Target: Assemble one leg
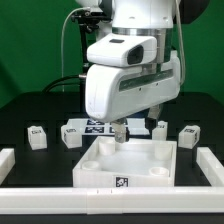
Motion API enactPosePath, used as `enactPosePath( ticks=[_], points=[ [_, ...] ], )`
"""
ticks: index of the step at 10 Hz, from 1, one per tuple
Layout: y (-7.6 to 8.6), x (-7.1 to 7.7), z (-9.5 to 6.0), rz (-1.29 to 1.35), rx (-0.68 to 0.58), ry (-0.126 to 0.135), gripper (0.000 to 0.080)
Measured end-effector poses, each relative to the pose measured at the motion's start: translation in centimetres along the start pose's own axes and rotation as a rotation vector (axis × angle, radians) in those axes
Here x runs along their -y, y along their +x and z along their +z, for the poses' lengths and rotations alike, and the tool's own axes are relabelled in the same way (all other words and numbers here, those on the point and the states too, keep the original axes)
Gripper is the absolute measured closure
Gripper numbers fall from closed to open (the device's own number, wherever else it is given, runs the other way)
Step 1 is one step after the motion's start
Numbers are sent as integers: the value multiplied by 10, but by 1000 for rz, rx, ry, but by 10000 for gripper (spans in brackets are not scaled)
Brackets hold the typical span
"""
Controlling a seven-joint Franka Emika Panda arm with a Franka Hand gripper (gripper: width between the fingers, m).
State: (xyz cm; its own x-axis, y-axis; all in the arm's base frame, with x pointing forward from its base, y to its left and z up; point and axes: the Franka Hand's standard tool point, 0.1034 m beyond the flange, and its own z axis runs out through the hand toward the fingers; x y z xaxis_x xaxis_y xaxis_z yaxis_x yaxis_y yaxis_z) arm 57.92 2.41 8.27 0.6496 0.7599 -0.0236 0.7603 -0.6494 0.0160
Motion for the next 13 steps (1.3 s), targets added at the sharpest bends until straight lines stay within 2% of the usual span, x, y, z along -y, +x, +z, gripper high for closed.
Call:
enactPosePath(
  ticks=[10,11,13],
  points=[
    [-2,1,1,-10,-3,0,150],
    [-16,8,7,-51,-16,-8,150],
    [-45,33,23,-204,-30,-19,150]
  ],
)
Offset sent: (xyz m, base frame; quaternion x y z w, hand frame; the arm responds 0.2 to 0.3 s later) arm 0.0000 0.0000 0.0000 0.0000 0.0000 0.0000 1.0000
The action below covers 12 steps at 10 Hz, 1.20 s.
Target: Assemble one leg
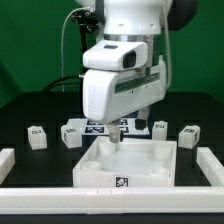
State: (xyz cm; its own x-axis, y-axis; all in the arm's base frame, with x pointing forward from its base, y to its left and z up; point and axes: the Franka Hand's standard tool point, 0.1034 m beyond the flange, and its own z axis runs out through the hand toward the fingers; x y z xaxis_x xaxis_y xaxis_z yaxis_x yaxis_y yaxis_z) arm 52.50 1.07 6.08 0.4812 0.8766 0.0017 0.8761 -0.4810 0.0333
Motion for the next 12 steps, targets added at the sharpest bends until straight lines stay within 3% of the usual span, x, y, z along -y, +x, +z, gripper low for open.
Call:
enactPosePath(
  ticks=[2,3,6,7,10,12],
  points=[
    [3,12,3,-142,-4,-33,150],
    [2,19,6,-152,1,-25,150],
    [0,20,7,-149,3,-22,150],
    [-3,22,9,-179,7,-14,150],
    [-14,65,26,-237,24,47,150],
    [-14,74,42,-250,29,75,150]
  ],
)
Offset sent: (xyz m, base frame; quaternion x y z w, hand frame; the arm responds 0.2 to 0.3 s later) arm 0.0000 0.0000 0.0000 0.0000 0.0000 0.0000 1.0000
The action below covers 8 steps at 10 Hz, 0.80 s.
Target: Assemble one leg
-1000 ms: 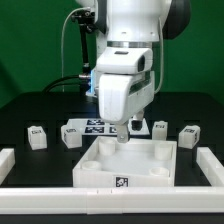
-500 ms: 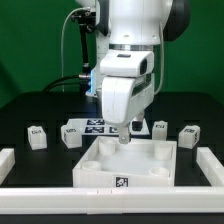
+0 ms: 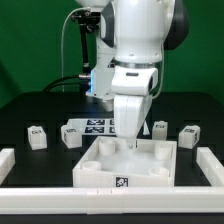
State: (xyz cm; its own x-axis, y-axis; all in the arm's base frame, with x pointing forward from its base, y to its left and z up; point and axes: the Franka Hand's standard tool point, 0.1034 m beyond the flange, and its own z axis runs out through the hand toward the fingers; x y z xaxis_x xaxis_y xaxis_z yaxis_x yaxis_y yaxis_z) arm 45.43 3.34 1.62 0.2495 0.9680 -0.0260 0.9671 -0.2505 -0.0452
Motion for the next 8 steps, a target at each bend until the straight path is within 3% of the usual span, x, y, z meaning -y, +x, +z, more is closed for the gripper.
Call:
enactPosePath(
  ticks=[3,6,7,8],
  points=[
    [-1,-3,4,5,-5,-4,150],
    [-1,-2,6,5,-4,-1,547],
    [-1,-2,6,5,-4,-1,547],
    [-1,-2,5,4,-5,-3,721]
  ],
)
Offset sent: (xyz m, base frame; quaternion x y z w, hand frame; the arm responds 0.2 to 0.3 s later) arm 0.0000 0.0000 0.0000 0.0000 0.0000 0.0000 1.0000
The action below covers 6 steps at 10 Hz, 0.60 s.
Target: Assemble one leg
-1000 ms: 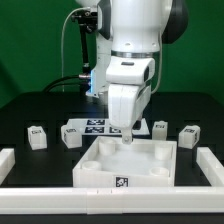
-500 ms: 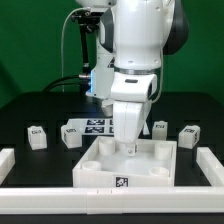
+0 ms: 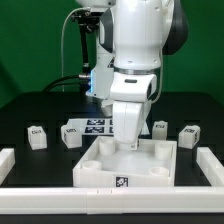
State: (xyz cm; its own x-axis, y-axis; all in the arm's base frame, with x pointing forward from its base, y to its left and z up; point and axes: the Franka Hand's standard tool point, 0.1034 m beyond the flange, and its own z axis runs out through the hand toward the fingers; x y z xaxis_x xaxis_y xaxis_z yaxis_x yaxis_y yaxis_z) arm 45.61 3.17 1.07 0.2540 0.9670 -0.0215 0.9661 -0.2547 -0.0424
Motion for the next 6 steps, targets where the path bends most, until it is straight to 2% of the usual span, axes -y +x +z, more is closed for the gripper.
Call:
enactPosePath(
  ticks=[1,6],
  points=[
    [0,-1,-1,0,-3,-6,740],
    [1,-2,-1,0,-3,-8,740]
  ],
)
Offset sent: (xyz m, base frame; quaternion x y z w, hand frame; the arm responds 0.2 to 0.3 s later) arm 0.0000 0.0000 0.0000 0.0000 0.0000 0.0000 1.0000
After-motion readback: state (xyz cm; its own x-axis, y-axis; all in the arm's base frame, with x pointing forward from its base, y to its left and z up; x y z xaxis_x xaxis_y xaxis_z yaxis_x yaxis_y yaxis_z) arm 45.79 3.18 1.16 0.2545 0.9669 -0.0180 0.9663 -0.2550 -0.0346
